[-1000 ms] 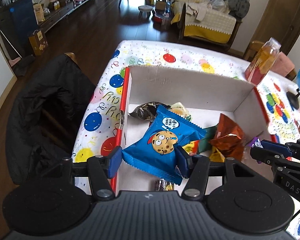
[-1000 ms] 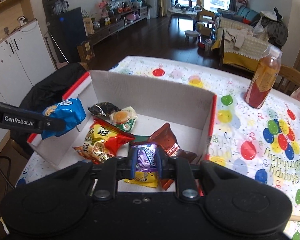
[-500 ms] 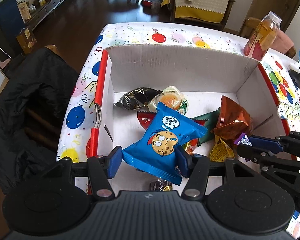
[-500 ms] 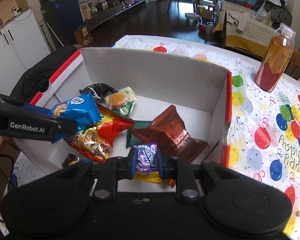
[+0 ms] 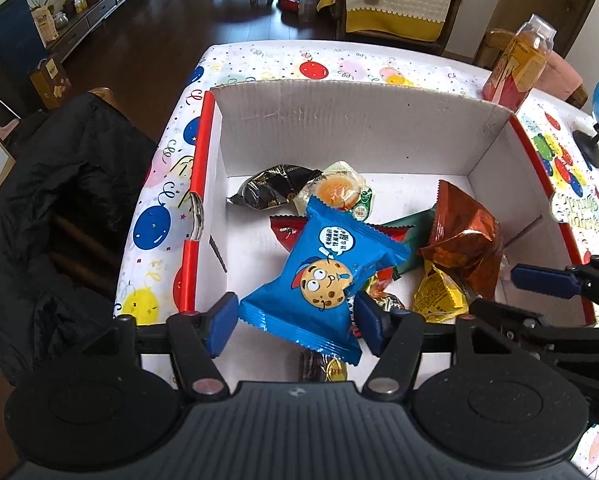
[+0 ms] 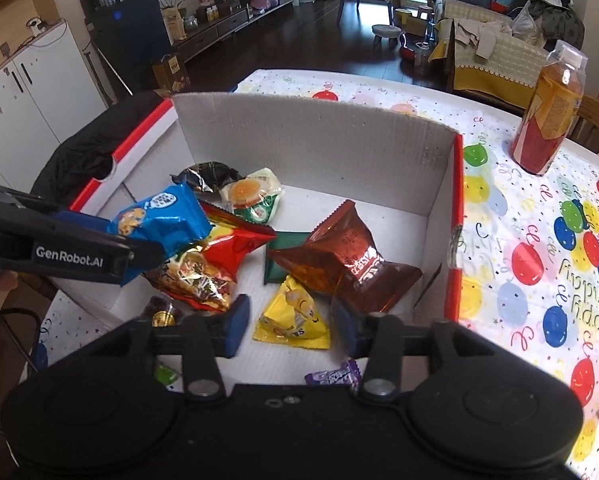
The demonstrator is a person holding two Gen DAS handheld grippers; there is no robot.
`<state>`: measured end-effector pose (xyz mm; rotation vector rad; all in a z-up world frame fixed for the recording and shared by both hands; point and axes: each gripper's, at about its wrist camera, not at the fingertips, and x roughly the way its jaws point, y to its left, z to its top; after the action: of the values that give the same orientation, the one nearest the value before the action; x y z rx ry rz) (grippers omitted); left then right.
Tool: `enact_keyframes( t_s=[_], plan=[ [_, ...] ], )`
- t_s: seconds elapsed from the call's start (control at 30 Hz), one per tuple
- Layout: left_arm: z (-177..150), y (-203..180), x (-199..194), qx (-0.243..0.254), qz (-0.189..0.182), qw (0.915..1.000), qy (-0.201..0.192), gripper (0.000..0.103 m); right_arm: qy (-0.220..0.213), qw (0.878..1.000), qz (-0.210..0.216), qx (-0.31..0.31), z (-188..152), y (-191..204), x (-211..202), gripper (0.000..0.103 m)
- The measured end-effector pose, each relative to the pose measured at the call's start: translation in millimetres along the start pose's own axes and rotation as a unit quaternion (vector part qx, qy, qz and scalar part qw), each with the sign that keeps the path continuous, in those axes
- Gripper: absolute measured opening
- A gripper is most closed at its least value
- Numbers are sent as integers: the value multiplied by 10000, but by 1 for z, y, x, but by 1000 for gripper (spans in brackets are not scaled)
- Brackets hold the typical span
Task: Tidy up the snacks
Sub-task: 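Carry the cookie packet and purple candy over the box and open both tools to drop them, then move both open tools back from the box toward the silver bag and sausage stick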
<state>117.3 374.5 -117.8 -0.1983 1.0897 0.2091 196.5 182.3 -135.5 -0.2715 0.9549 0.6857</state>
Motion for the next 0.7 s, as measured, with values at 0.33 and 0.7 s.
enact_keyframes(
  t_s=[0.33, 0.7],
  plan=[
    [-9, 1, -33, -7, -178, 9992, -357, 77, -403, 9992, -44, 31, -5, 6, -42, 78],
    [-15, -15, -81, 212, -491, 9941, -945, 89, -905, 9952, -166, 334, -14, 4, -95, 92]
  ],
)
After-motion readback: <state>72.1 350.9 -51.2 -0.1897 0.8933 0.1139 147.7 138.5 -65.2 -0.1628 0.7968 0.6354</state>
